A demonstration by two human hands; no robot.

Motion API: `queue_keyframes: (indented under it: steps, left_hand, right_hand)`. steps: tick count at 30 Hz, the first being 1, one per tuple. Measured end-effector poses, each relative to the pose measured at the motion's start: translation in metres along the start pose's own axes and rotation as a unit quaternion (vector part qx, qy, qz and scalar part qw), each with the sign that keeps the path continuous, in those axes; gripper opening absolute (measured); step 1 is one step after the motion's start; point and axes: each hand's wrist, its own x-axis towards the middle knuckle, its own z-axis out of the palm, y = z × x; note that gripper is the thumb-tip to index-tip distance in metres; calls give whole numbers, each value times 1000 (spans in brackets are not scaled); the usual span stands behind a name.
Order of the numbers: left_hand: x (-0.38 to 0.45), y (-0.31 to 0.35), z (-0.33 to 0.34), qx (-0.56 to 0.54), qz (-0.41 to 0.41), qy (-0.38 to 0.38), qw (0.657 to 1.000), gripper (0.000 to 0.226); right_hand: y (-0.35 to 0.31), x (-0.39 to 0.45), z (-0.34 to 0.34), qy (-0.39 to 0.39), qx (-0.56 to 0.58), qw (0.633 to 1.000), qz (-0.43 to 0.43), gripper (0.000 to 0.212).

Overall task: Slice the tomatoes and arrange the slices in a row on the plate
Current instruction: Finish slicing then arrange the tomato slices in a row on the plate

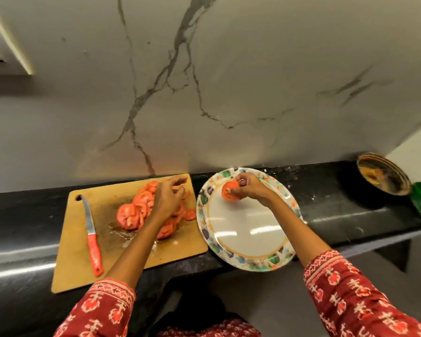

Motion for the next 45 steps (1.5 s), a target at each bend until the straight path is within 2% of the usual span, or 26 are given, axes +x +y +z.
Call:
queue_keyframes:
  steps: [6, 10, 15, 18, 26, 30, 33, 35, 38, 41, 45]
  left_hand:
    - [2, 33, 88, 21, 32, -106, 994, 31]
    - [-6, 52, 136, 39, 17, -157, 987, 41]
    - [-8, 82, 189, 108, 2, -183, 977, 68]
    - [-5, 92, 205, 151, -7, -181, 972, 75]
    - [5, 91, 200, 136, -51, -156, 977, 64]
    - [4, 86, 191, 134, -43, -141, 980, 51]
    - [2, 88, 191, 143, -53, -148, 977, 60]
    - [0, 90, 192, 156, -67, -156, 973, 68]
    - [-2, 90, 193, 162, -73, -156, 972, 66]
    - [-6, 85, 192, 159, -57, -154, 974, 61]
    - [-9, 83, 193, 143, -52, -160, 975, 65]
  right_hand:
    - [47, -1, -57, 104, -47, 990, 81, 28]
    - [59, 6, -76, 59, -92, 987, 122, 18]
    - [75, 8, -96, 76, -106, 988, 78, 13]
    - [81, 6, -102, 67, -129, 988, 48, 14]
    - [89, 9, -103, 69, -180, 981, -28, 22]
    - [85, 1, -101, 12, -191, 979, -66, 37]
    - [83, 0, -91, 18, -233, 969, -77, 47]
    - [83, 1, -88, 13, -268, 961, -70, 45]
    - [83, 1, -95, -1, -299, 952, -61, 35]
    - [87, 1, -105, 12, -263, 963, -51, 26]
    - [91, 2, -113, 77, -214, 971, -79, 22]
